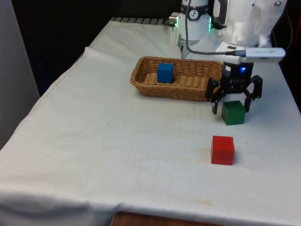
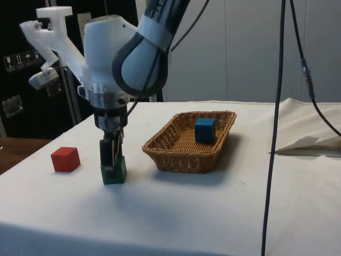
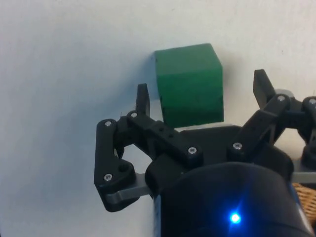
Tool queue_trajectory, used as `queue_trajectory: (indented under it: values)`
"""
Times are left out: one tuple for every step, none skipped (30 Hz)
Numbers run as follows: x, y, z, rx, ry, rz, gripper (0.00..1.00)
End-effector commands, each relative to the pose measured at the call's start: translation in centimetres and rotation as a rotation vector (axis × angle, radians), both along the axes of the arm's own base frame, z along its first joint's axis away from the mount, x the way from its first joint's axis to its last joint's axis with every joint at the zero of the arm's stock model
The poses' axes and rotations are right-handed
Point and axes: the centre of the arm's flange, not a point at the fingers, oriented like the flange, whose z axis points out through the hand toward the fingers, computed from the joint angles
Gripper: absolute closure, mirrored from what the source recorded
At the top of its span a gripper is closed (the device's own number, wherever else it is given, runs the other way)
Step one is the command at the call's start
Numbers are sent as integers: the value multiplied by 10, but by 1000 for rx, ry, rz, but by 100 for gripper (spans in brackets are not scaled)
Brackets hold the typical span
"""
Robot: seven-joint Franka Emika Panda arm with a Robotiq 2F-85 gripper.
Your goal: Pick up exactly two blocks and place them into the basket.
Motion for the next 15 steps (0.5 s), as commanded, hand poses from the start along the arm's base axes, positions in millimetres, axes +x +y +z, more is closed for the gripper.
queue_trajectory:
  values:
    - [1,0,-2,14,-2,1,0]
    - [0,1,-3,15,-3,2,0]
    - [0,1,-4,15,-4,2,0]
    - [0,1,-5,13,-3,1,0]
    - [0,1,-6,12,-4,1,0]
    - [0,2,-6,11,-4,2,0]
    - [0,2,-6,9,-5,2,0]
    - [0,0,-5,0,-2,1,0]
    - [0,2,-7,8,-4,2,0]
    - [0,3,-7,7,-4,4,9]
    - [0,3,-7,6,-4,5,19]
    - [0,3,-8,6,-5,4,30]
    - [0,3,-8,5,-6,6,42]
    - [0,3,-8,5,-5,4,60]
    - [0,3,-8,5,-5,5,70]
